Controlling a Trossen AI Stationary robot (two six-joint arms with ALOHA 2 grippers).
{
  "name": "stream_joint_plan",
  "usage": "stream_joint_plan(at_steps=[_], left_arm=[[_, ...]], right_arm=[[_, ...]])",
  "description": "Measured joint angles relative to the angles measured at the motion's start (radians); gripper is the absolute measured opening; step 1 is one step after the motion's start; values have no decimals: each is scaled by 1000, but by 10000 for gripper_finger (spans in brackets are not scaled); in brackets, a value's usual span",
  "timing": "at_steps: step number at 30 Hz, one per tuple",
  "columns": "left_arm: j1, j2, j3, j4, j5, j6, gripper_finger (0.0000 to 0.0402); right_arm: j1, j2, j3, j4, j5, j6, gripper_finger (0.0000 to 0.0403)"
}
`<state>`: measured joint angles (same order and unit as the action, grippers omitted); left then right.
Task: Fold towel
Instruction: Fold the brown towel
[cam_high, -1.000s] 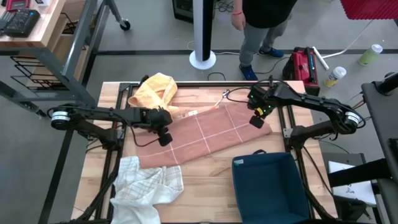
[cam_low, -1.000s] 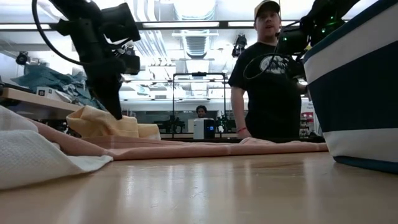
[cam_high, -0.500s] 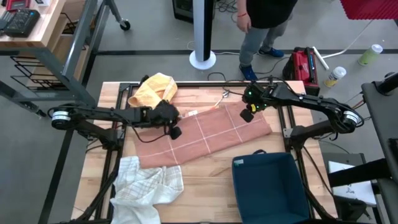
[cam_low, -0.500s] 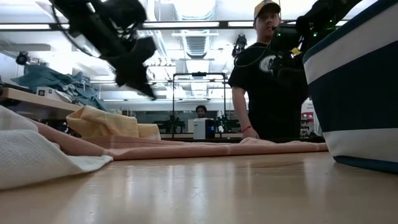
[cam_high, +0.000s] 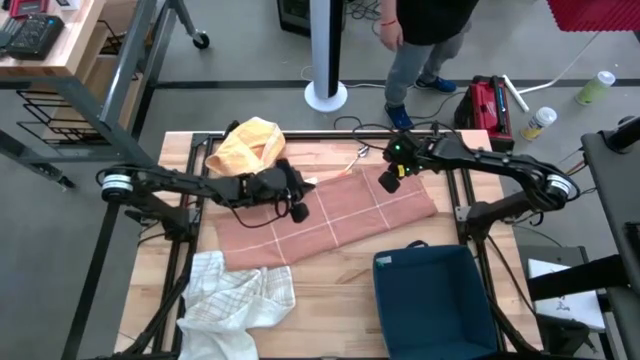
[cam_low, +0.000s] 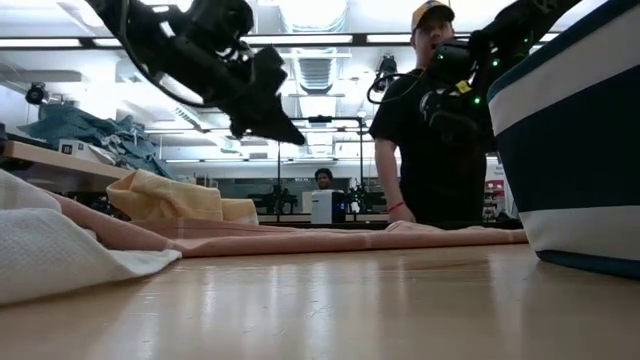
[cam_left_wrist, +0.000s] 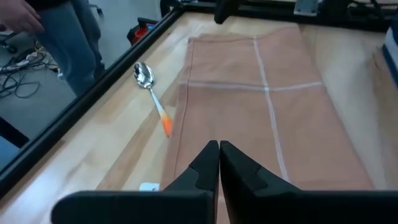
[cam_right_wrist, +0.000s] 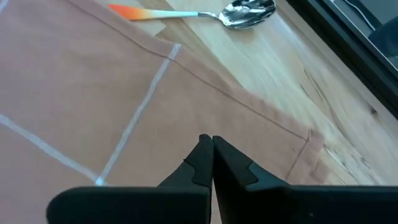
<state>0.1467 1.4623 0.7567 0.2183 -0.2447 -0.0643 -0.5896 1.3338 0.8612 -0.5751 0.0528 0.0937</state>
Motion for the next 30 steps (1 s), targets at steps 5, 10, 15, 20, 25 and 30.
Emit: stream_joint_plan(at_steps=[5, 10, 15, 20, 25, 30], left_arm=[[-2, 62, 0, 55, 0, -9, 3], [-2, 98, 0, 78, 0, -22, 10], [-2, 109, 0, 83, 0, -23, 8], [-2, 119, 0, 86, 0, -23, 1], [-2, 125, 0, 86, 0, -23, 6], [-2, 125, 0, 88, 0, -23, 15]], right_arm=[[2, 29, 0, 22, -1, 0, 0], [3, 44, 0, 32, -1, 0, 0], [5, 56, 0, 49, -1, 12, 0], [5, 68, 0, 71, 0, 12, 0], [5, 82, 0, 75, -1, 12, 0], [5, 90, 0, 86, -1, 12, 0]])
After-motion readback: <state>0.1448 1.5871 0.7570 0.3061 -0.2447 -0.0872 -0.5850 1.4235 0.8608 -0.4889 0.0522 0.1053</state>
